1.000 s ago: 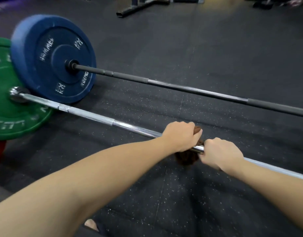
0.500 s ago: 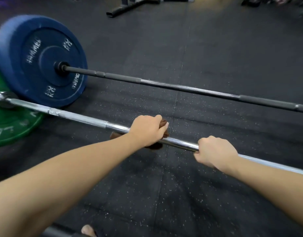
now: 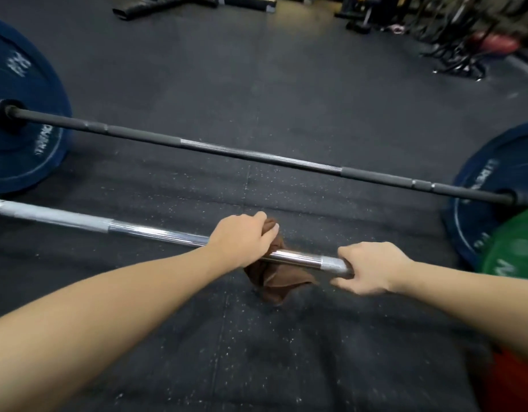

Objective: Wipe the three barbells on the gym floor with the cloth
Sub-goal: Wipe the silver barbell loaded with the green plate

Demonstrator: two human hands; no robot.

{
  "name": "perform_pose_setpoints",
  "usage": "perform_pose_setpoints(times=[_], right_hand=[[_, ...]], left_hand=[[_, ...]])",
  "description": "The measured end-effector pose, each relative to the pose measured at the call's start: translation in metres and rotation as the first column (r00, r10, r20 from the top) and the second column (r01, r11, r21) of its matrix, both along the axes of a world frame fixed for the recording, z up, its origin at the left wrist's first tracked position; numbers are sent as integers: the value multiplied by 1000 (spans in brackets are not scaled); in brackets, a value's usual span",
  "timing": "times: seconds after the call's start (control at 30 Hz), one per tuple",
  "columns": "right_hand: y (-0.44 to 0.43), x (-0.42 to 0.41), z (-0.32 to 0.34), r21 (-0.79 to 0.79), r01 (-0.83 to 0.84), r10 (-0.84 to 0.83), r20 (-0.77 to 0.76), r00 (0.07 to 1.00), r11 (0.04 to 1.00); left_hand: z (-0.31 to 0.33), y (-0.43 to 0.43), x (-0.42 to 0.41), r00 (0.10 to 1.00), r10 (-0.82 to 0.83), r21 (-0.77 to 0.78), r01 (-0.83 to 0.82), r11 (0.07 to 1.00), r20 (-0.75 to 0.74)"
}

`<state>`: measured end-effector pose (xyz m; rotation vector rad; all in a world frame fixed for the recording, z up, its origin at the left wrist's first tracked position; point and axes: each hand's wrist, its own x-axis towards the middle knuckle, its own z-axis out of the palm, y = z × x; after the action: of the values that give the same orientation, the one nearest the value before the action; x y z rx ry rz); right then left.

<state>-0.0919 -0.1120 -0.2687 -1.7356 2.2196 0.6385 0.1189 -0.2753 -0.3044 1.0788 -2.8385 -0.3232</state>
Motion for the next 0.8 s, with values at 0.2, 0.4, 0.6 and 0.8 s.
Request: perform_pose_setpoints(times=[0.2,0.4,0.6,0.8], right_hand=[[15,-17,-20,-58,116,-117,-16,993,992],[21,-26,-29,-132,65,-68,-19,998,989],[18,-30,-29,-139,46,-47,-6,999,989],[16,-31,-29,-151,41,-41,2,999,988]], left_hand=[[1,2,-2,999,48,50,-49,998,17],[9,15,-18,995,63,-28,-61,998,82],[10,57,-87,991,-62,-19,65,998,120],[6,61,-99,995,-96,115,93,989,20]])
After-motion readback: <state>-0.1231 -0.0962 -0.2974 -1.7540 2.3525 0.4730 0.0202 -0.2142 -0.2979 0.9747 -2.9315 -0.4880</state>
